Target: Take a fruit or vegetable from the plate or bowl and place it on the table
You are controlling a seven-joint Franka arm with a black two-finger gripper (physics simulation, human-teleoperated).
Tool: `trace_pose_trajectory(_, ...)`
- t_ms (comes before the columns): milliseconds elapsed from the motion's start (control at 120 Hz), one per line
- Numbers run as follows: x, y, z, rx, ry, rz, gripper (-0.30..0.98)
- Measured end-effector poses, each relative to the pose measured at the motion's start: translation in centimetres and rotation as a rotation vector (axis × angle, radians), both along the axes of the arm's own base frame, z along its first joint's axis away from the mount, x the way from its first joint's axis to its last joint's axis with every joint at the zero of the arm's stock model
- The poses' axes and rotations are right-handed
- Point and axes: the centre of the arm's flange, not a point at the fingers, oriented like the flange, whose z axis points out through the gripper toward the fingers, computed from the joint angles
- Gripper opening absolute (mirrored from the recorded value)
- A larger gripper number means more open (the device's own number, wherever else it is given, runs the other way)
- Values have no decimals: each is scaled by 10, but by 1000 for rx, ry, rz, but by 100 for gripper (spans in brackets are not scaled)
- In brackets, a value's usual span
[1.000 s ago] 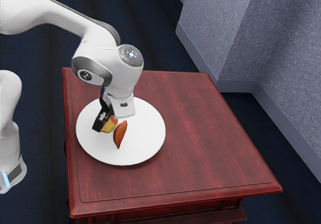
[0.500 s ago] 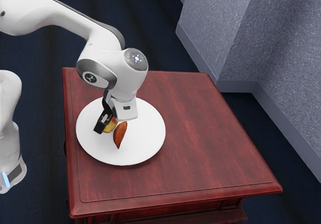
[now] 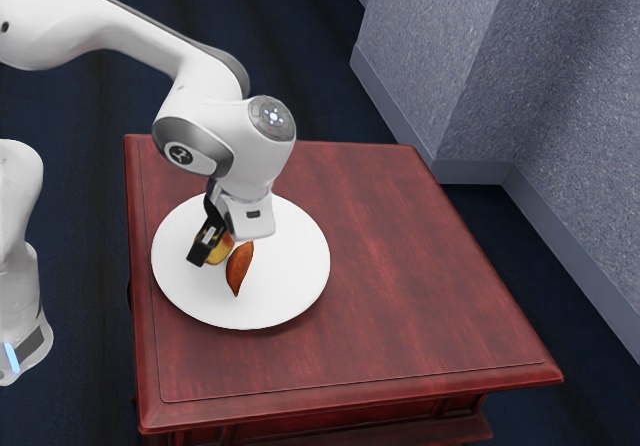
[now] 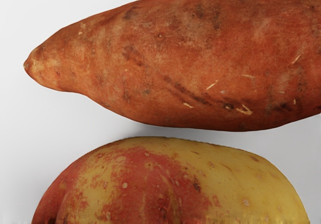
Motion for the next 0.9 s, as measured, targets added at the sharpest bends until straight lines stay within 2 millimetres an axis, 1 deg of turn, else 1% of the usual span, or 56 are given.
trace_pose_trajectory(292, 3, -8, 18, 12, -19, -7, 47)
trace_pose_trajectory(500, 8, -15, 43, 12, -51, -10, 47)
trace_pose_trajectory(583, 12, -17, 57, 14, -73, -12, 47)
trace_pose_trajectory(717, 17, -16, 74, 12, -96, -7, 47)
trace_pose_trajectory(758, 20, -14, 79, 9, -102, 1, 48)
trace_pose_trajectory(800, 25, -6, 82, 1, -104, 19, 48)
trace_pose_trajectory(900, 47, 26, 96, -21, -117, 86, 47)
